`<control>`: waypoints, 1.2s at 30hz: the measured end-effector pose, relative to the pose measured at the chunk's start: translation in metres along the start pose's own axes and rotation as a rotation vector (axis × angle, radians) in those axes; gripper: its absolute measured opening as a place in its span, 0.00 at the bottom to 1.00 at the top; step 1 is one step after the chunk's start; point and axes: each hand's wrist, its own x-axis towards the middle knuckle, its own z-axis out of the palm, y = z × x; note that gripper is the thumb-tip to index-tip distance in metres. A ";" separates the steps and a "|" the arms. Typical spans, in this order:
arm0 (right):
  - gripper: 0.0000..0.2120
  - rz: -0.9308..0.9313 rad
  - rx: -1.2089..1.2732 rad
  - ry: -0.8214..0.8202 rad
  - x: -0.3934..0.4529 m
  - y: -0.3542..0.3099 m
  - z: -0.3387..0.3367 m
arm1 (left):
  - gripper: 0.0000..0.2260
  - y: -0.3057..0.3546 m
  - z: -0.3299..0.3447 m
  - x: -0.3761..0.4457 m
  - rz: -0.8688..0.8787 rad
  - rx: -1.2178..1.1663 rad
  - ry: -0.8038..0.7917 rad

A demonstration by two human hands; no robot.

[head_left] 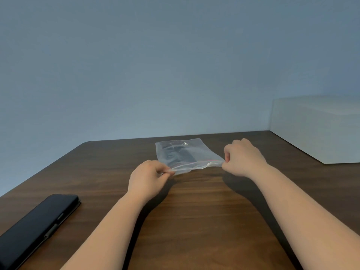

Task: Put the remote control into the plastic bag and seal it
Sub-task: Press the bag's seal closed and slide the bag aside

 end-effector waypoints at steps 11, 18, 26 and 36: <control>0.24 -0.375 0.087 0.047 -0.008 -0.028 0.003 | 0.07 0.009 -0.003 -0.003 -0.025 -0.509 0.009; 0.09 -0.468 0.218 0.138 -0.009 -0.046 0.023 | 0.08 0.010 -0.004 -0.003 0.014 -0.491 0.027; 0.11 -0.438 0.322 0.118 -0.014 -0.050 0.019 | 0.04 0.010 -0.005 -0.003 0.063 -0.440 0.036; 0.11 -0.415 0.367 0.099 -0.015 -0.059 0.023 | 0.04 0.008 -0.004 -0.002 0.117 -0.388 0.019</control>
